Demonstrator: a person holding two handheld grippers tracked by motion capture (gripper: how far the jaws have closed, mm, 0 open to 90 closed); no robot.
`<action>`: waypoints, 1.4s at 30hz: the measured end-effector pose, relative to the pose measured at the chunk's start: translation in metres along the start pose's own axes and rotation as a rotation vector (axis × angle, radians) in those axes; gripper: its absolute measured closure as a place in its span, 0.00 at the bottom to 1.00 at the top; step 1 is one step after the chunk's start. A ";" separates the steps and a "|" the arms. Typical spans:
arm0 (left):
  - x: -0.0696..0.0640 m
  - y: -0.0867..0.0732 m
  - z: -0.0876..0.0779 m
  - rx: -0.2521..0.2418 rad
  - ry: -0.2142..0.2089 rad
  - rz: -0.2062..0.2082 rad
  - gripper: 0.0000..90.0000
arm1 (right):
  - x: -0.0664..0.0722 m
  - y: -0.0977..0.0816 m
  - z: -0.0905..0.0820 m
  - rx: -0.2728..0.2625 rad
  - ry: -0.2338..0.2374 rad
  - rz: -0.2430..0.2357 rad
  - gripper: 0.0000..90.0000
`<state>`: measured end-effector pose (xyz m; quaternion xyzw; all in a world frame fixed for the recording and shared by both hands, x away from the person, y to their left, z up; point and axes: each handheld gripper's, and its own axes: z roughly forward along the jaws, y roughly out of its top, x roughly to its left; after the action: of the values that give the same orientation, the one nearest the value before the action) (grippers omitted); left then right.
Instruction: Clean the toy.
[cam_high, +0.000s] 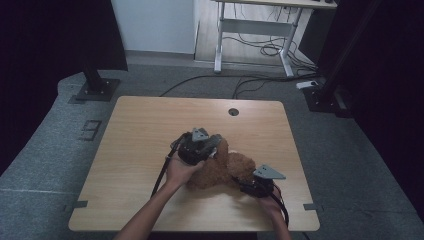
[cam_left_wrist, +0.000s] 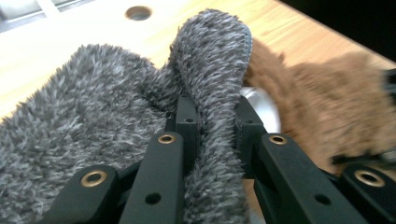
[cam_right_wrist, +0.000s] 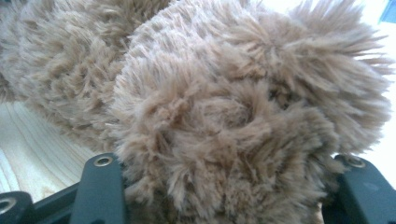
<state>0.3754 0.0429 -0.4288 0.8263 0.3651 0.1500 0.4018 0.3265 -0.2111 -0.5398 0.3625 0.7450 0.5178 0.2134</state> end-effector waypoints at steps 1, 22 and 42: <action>-0.004 0.001 0.001 -0.002 -0.021 0.003 0.85 | 0.000 0.000 0.000 0.000 0.001 0.000 0.44; 0.076 -0.042 -0.017 0.043 0.104 -0.151 0.85 | 0.002 0.001 0.000 -0.008 0.004 -0.008 0.43; -0.021 0.031 -0.038 -0.115 -0.070 -0.015 0.85 | 0.000 -0.001 -0.001 -0.009 0.003 0.002 0.43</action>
<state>0.3550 0.0363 -0.3796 0.8038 0.3480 0.1387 0.4621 0.3258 -0.2118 -0.5400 0.3614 0.7427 0.5218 0.2132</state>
